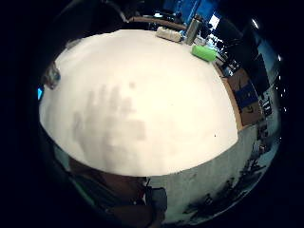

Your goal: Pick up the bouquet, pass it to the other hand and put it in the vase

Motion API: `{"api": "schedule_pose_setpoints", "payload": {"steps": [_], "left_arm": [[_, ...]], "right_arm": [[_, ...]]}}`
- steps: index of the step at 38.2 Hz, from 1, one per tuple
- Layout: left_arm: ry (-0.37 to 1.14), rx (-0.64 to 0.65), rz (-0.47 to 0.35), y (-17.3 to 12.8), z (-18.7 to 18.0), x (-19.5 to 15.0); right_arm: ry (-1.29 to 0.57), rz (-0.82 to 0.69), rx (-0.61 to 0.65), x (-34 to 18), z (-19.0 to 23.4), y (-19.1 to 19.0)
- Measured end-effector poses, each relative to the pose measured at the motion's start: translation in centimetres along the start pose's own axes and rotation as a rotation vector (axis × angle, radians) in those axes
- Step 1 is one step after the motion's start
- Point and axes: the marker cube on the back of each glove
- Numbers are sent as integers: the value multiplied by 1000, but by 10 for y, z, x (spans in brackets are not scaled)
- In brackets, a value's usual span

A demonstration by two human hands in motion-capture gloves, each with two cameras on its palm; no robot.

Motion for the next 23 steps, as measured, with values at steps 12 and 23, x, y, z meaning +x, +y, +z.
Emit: {"api": "schedule_pose_setpoints", "payload": {"steps": [12, 23], "left_arm": [[-597, -27, -187, 8, -29, -51], [-885, -105, -253, 7, -65, -83]], "right_arm": [[-89, -16, 120, -2, -31, 3], [-108, -31, 159, -13, -45, 9]]}}
